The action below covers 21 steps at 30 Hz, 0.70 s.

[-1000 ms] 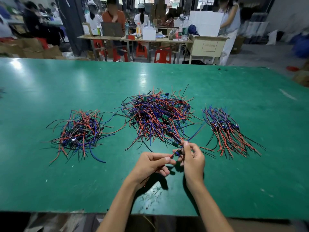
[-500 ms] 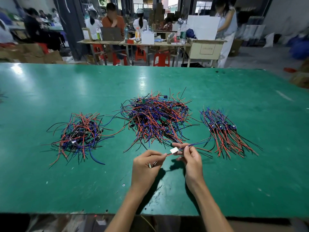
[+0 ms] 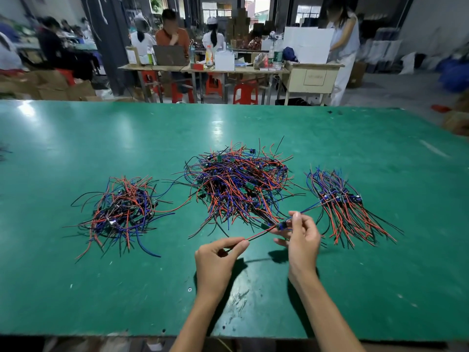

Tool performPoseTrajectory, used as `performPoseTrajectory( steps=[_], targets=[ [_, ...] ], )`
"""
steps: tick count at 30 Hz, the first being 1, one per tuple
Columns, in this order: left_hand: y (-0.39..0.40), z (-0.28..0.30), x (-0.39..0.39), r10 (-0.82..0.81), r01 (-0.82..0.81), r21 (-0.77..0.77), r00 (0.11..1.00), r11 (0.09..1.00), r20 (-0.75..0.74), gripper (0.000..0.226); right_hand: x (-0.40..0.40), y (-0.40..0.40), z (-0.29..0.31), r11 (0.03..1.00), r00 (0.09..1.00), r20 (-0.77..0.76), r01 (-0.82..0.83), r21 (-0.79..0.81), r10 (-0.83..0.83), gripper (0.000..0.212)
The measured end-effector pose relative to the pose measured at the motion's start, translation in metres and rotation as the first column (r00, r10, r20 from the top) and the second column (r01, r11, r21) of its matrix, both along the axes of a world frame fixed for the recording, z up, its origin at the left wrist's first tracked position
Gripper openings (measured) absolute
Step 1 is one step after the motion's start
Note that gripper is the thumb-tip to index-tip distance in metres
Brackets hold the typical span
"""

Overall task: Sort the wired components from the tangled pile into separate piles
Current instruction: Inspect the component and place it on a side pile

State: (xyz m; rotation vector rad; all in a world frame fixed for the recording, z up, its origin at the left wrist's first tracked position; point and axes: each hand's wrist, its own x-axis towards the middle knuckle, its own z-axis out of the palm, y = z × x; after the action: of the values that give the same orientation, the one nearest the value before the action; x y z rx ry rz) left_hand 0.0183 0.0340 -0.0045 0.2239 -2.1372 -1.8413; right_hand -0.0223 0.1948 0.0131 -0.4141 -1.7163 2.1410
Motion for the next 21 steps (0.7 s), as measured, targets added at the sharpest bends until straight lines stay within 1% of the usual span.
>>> performPoseTrajectory(
  steps=[2,4,6,7,9,10,12,13,14,15,16,17,18,19,20,21],
  targets=[
    [-0.002,-0.001,-0.002,0.031,-0.032,0.075,0.999,0.997,0.01,0.005,-0.016,0.009,0.015,0.995,0.999,0.018,0.031,0.091,-0.033,0.021],
    [-0.003,-0.003,-0.004,0.069,-0.07,0.117,0.998,0.991,0.012,0.005,-0.042,0.027,0.032,0.973,0.997,0.047,0.054,0.223,-0.066,0.022],
    [-0.004,-0.005,-0.005,0.096,-0.098,0.126,0.995,0.987,0.021,0.005,-0.075,0.052,0.05,0.924,0.992,0.09,0.047,0.379,-0.088,0.024],
    [-0.005,-0.006,-0.005,0.098,-0.101,0.128,0.995,0.987,0.024,0.005,-0.092,0.066,0.06,0.883,0.987,0.123,0.036,0.468,-0.105,0.024],
    [-0.005,-0.008,-0.006,0.091,-0.094,0.119,0.995,0.988,0.031,0.005,-0.122,0.097,0.076,0.753,0.965,0.197,0.001,0.658,-0.173,0.026],
    [-0.005,-0.009,-0.007,0.087,-0.09,0.11,0.996,0.99,0.034,0.005,-0.136,0.111,0.081,0.66,0.946,0.243,-0.044,0.75,-0.213,0.028],
    [-0.005,-0.01,-0.007,0.086,-0.09,0.091,0.995,0.992,0.044,0.006,-0.153,0.13,0.086,0.429,0.885,0.349,-0.199,0.881,-0.306,0.034],
    [-0.005,-0.01,-0.007,0.088,-0.092,0.086,0.995,0.992,0.049,0.006,-0.157,0.132,0.085,0.302,0.854,0.373,-0.272,0.914,-0.362,0.04],
    [-0.005,-0.01,-0.008,0.091,-0.095,0.082,0.994,0.992,0.053,0.006,-0.158,0.129,0.083,0.187,0.851,0.356,-0.305,0.934,-0.386,0.046],
    [-0.005,-0.01,-0.009,0.094,-0.098,0.077,0.994,0.992,0.055,0.006,-0.157,0.122,0.078,0.098,0.881,0.317,-0.302,0.948,-0.352,0.047],
    [-0.005,-0.01,-0.009,0.096,-0.1,0.073,0.994,0.992,0.055,0.006,-0.156,0.113,0.07,0.028,0.919,0.288,-0.291,0.956,-0.268,0.044],
    [-0.005,-0.01,-0.009,0.097,-0.1,0.069,0.994,0.993,0.052,0.006,-0.153,0.101,0.06,-0.034,0.939,0.299,-0.309,0.951,-0.173,0.039],
    [-0.005,-0.01,-0.009,0.097,-0.1,0.067,0.994,0.993,0.048,0.006,-0.149,0.089,0.047,-0.095,0.935,0.34,-0.349,0.932,-0.102,0.036],
    [-0.004,-0.009,-0.009,0.098,-0.101,0.064,0.994,0.993,0.047,0.006,-0.144,0.079,0.036,-0.15,0.919,0.386,-0.393,0.907,-0.075,0.035],
    [-0.005,-0.01,-0.009,0.1,-0.102,0.059,0.994,0.993,0.048,0.007,-0.14,0.071,0.026,-0.17,0.909,0.409,-0.416,0.893,-0.075,0.035],
    [-0.005,-0.01,-0.009,0.1,-0.103,0.055,0.994,0.993,0.049,0.008,-0.136,0.067,0.018,-0.148,0.91,0.406,-0.414,0.898,-0.081,0.034]
  ],
)
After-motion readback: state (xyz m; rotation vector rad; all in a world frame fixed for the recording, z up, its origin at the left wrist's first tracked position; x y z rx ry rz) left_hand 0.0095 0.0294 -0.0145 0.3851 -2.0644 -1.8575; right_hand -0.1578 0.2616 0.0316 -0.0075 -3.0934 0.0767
